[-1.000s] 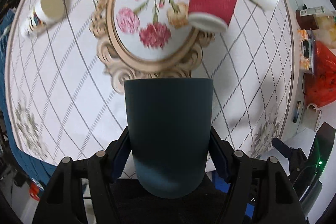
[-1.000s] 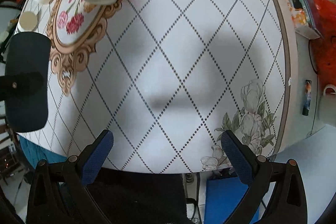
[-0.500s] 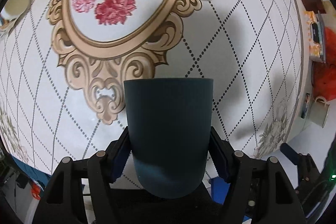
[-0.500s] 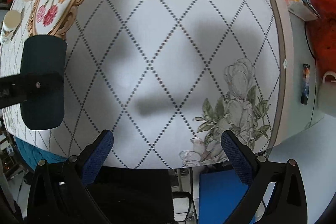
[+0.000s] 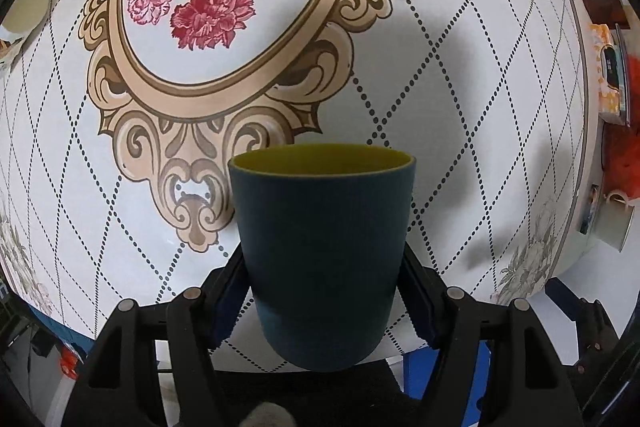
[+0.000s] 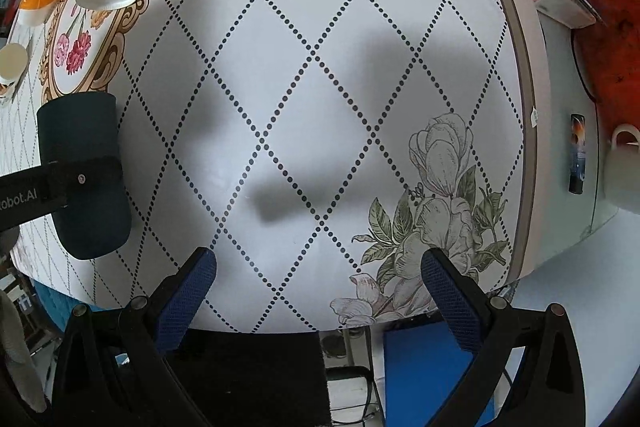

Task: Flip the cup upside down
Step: 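Lift the dark teal cup upright with the left tool toward the right tool, then close the right tool on the teal cup while the left tool opens and releases it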

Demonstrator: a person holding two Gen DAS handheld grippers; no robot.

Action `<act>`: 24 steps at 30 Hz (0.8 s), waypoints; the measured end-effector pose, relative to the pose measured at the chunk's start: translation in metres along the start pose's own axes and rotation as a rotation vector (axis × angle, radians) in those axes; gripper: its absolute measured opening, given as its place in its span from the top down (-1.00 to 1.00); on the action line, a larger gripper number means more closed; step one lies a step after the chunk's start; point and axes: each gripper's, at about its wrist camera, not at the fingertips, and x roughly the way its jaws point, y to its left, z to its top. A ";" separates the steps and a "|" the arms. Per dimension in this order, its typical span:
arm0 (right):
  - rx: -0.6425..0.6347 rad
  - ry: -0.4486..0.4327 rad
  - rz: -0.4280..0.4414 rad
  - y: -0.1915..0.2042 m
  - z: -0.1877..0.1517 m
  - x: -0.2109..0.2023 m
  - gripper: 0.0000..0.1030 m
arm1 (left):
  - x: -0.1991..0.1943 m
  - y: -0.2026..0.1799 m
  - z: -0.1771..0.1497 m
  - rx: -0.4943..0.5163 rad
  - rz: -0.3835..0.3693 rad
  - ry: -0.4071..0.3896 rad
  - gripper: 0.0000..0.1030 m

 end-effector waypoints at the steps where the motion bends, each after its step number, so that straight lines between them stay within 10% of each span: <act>1: 0.000 -0.001 0.000 0.003 0.001 -0.001 -1.00 | -0.003 0.002 0.001 0.005 0.005 -0.006 -0.39; 4: 0.000 -0.005 0.002 0.006 0.004 -0.004 -1.00 | -0.010 -0.001 0.005 0.031 0.009 -0.016 -0.74; 24: -0.062 -0.076 0.080 0.027 -0.001 -0.057 -1.00 | -0.113 0.055 -0.015 -0.035 0.024 -0.242 -0.76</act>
